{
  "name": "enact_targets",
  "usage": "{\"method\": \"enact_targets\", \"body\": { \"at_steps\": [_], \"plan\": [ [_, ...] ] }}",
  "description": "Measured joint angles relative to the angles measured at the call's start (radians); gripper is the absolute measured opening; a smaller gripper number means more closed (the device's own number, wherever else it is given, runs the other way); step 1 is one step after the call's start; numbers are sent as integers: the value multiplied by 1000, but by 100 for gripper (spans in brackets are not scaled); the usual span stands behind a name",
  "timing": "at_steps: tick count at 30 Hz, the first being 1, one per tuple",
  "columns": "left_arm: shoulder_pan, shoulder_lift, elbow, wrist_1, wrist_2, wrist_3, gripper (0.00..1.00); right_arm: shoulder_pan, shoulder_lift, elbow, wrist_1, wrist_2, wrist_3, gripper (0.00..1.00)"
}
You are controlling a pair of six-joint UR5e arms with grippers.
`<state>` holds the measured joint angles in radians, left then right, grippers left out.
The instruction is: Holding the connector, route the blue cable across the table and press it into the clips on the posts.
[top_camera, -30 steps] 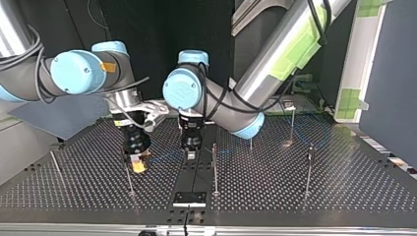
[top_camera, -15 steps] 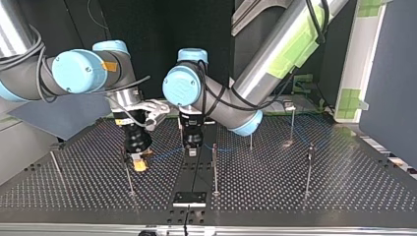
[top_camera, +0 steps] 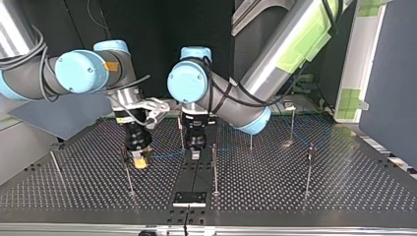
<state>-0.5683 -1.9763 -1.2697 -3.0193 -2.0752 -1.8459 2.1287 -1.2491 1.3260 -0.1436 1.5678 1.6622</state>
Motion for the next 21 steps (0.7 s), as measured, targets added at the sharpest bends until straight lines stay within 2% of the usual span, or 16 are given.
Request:
{"method": "enact_targets", "body": {
  "at_steps": [7, 13, 21],
  "plan": [
    [-1, 20, -57, 55, 23, 16, 0, 8, 0, 5, 0, 0, 4, 0],
    [-10, 20, -109, 105, 61, 36, 0, 14, 0, 19, -1, 0, 6, 0],
    [-10, 19, -181, 177, 86, 40, 0, 10, 0, 83, -9, 8, 7, 0]
  ]
}}
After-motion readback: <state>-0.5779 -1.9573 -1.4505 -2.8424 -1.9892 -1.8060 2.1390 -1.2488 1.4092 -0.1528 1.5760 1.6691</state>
